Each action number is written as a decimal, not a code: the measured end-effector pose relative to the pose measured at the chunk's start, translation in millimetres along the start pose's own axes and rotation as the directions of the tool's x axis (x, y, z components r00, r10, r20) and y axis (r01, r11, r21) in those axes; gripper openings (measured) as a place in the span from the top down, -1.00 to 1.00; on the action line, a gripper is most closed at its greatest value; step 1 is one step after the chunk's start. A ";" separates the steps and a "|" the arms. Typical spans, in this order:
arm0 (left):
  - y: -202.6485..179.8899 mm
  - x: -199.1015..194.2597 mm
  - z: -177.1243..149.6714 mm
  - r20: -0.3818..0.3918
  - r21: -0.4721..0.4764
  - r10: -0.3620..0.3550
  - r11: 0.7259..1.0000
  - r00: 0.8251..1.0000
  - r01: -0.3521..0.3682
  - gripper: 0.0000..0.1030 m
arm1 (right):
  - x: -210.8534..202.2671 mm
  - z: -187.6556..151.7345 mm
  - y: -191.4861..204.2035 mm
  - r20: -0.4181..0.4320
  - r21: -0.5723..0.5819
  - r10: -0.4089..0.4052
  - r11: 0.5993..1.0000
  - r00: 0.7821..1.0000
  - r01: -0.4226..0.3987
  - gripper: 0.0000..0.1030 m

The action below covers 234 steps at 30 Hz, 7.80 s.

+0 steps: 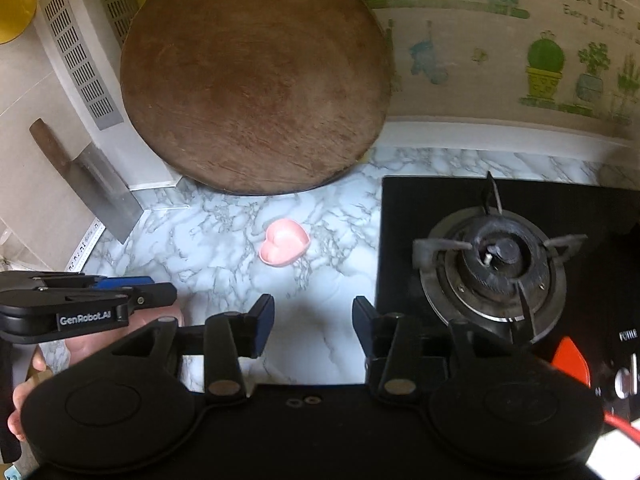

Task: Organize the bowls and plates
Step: 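Move both tools toward the small pink heart-shaped dish, then close both tools on the rim of the pink heart dish, then lift and carry the heart dish with both tools over the cream bowl, then lower the heart dish into the cream bowl with both tools, then open both tools and lift them off the heart dish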

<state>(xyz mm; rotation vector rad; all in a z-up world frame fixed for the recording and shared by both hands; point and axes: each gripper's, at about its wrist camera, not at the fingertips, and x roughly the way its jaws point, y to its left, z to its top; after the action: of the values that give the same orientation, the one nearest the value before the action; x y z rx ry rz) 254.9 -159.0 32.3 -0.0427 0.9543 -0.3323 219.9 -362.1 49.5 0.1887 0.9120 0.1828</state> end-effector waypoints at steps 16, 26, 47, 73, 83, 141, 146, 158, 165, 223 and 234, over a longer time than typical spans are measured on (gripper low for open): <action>7.9 62.4 37.9 0.002 -0.084 0.057 0.995 0.998 -0.057 -0.32 | 73.2 56.7 -26.4 -0.043 0.034 0.069 0.997 0.997 -0.067 -0.55; 26.0 118.5 51.4 -0.065 -0.166 0.102 0.980 0.993 -0.112 -0.32 | 148.0 74.7 -39.9 -0.124 0.107 0.086 0.992 0.989 -0.073 -0.58; 32.4 180.1 54.2 -0.115 -0.184 0.112 0.974 0.987 -0.132 -0.29 | 227.1 73.1 -29.5 -0.224 0.121 0.118 0.988 0.967 -0.092 0.35; 30.5 189.8 44.8 -0.131 -0.164 0.084 0.981 0.988 -0.105 0.86 | 223.6 63.0 -18.9 -0.217 0.089 0.111 0.992 0.970 -0.093 0.92; 24.7 170.3 36.4 -0.129 -0.142 0.063 0.986 0.990 -0.082 0.87 | 195.6 58.9 -14.6 -0.192 0.086 0.108 0.992 0.975 -0.093 0.92; -43.1 -15.8 -81.1 -0.143 0.103 -0.132 0.984 0.981 0.148 0.87 | -18.2 -85.5 31.1 -0.055 0.162 0.005 0.987 0.998 0.004 0.92; -43.1 -12.6 -94.7 -0.176 0.115 -0.129 0.982 0.976 0.151 0.87 | -15.7 -99.1 32.7 -0.071 0.158 -0.001 0.987 0.997 0.012 0.92; -48.5 6.2 -106.5 -0.223 0.141 -0.109 0.980 0.969 0.143 0.87 | -1.3 -115.6 26.4 -0.112 0.170 -0.005 0.985 0.994 0.025 0.92; -44.7 17.0 -105.7 -0.238 0.143 -0.085 0.982 0.967 0.122 0.87 | 10.9 -112.4 30.8 -0.121 0.143 -0.023 0.989 0.992 0.041 0.92; -29.5 -46.6 -109.8 -0.053 0.182 -0.149 0.971 0.987 0.156 0.83 | -61.1 -121.1 52.6 0.066 0.021 0.014 1.000 0.998 -0.015 0.07; -18.2 -69.2 -124.6 0.011 0.173 -0.165 0.972 0.986 0.161 0.11 | -84.5 -137.1 57.0 0.131 0.023 0.033 0.999 0.991 -0.037 -0.50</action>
<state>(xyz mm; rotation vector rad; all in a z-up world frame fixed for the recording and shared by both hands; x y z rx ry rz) 112.9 -142.0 18.0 0.0325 0.8966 -0.5637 55.6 -315.3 45.7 0.2380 0.7811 0.1889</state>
